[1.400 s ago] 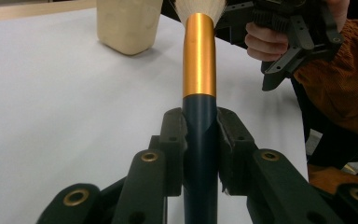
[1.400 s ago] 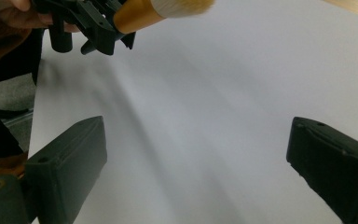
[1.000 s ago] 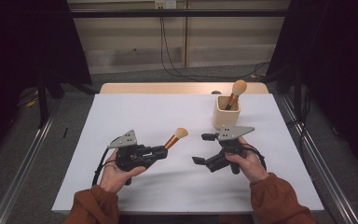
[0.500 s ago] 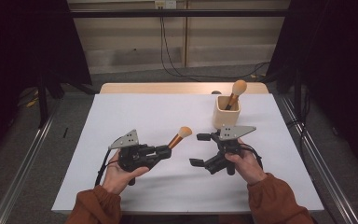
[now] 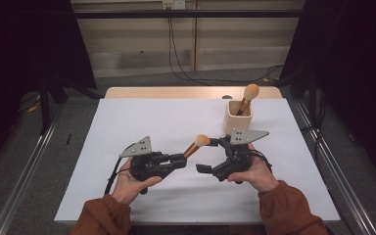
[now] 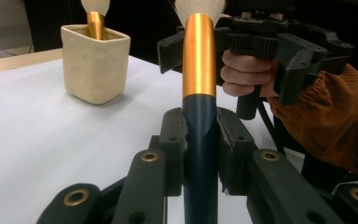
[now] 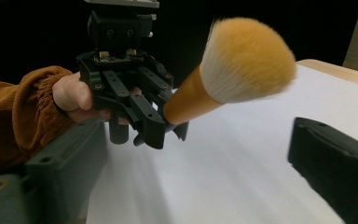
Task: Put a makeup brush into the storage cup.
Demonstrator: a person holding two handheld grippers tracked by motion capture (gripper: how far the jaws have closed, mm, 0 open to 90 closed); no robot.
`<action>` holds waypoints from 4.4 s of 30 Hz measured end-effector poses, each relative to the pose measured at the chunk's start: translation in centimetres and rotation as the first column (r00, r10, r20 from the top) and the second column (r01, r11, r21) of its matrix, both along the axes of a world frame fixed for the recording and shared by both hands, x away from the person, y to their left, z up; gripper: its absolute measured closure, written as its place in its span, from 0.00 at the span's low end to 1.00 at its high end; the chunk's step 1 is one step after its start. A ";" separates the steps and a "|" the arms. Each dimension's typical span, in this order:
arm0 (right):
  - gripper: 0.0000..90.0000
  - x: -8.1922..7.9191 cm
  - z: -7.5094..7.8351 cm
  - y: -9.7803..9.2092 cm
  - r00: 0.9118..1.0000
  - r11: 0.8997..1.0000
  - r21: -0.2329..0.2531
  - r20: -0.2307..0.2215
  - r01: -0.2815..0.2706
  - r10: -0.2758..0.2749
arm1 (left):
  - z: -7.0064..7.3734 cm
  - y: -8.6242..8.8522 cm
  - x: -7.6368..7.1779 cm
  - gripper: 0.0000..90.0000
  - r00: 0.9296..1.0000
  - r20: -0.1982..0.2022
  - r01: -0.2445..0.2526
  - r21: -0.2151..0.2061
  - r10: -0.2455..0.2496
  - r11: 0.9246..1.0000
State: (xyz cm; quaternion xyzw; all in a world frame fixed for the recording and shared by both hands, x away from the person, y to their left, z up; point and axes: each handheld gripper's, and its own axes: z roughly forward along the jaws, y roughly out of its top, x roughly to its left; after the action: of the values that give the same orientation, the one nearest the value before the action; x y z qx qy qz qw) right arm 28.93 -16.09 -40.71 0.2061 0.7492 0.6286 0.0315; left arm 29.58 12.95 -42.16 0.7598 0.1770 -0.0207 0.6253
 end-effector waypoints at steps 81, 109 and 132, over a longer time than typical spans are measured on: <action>0.81 1.2 -0.1 0.3 0.995 0.992 0.124 -0.095 0.014 -0.002 | -0.6 -0.8 0.2 0.30 0.994 0.046 -0.102 0.089 0.098 0.991; 0.81 1.0 0.8 -2.2 0.992 0.994 0.039 -0.079 0.101 -0.098 | -0.1 1.5 0.3 0.04 0.968 0.046 -0.250 0.100 0.246 0.963; 0.81 1.3 2.2 -6.3 0.972 0.973 0.029 -0.049 0.231 -0.229 | -0.2 5.0 -0.6 0.01 0.926 0.080 -0.376 0.111 0.368 0.920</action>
State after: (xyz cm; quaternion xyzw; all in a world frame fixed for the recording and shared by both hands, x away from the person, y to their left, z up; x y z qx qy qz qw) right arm 30.26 -22.34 -38.48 0.3062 0.7100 0.6286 0.0837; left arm 29.00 17.97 -42.40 0.7499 0.3011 0.1312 0.5742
